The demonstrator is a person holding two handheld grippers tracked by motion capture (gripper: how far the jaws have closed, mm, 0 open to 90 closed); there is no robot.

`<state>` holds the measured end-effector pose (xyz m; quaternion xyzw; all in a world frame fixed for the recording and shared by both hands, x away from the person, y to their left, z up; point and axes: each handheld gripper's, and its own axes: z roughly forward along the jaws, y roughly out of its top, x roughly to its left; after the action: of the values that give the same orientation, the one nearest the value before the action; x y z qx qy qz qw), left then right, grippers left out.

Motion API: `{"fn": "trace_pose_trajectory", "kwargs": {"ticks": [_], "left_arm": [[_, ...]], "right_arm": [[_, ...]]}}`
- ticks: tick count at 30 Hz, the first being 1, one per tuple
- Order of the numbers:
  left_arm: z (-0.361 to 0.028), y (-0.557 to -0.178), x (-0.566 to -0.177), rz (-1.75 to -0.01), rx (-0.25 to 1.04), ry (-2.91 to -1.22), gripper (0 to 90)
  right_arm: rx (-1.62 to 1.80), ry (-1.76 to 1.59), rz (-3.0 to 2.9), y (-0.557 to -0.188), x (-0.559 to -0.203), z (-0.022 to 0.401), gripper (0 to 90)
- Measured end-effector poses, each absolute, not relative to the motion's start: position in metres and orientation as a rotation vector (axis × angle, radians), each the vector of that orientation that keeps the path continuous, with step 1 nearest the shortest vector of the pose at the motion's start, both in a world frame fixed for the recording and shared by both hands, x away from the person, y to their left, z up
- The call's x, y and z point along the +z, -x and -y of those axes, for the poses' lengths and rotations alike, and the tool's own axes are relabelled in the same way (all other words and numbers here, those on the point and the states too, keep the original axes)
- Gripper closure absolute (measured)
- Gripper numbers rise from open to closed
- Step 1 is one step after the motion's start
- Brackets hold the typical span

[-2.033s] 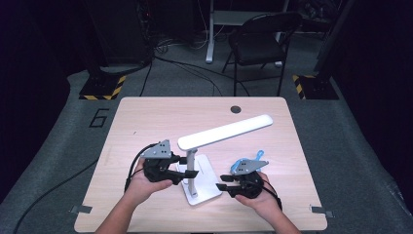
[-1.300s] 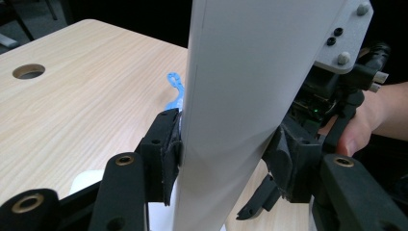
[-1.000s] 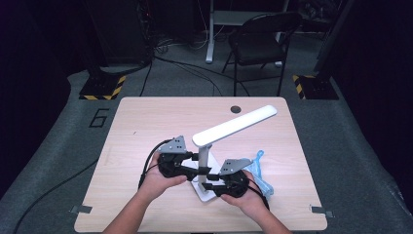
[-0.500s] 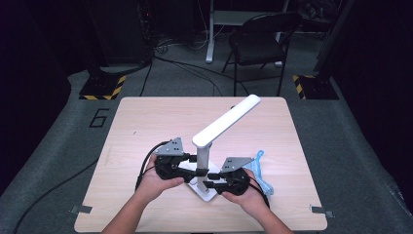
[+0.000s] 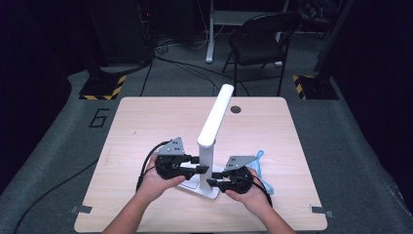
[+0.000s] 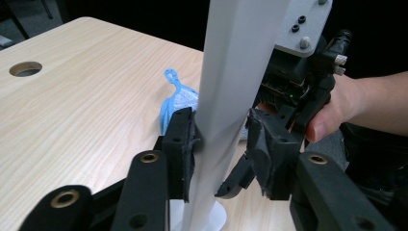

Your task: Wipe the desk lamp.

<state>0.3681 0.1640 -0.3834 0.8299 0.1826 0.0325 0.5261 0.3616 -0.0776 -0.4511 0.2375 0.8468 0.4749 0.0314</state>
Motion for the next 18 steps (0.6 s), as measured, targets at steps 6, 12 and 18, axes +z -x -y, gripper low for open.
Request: {"fn": "trace_pose_trajectory", "kwargs": {"ticks": [6, 12, 18], "left_arm": [[-0.16, -0.368, -0.384, -0.445, 0.081, -1.984, 69.1], [-0.157, -0.367, -0.384, -0.455, 0.103, -1.992, 74.6], [-0.155, -0.368, -0.384, -0.472, 0.114, -1.989, 76.0]], "right_arm": [[1.461, -0.748, -2.595, -0.363, -0.451, 0.084, 68.3], [1.463, -0.755, -2.589, -0.366, -0.452, 0.092, 68.3], [1.454, -0.783, -2.547, -0.367, -0.451, 0.096, 68.5]]}}
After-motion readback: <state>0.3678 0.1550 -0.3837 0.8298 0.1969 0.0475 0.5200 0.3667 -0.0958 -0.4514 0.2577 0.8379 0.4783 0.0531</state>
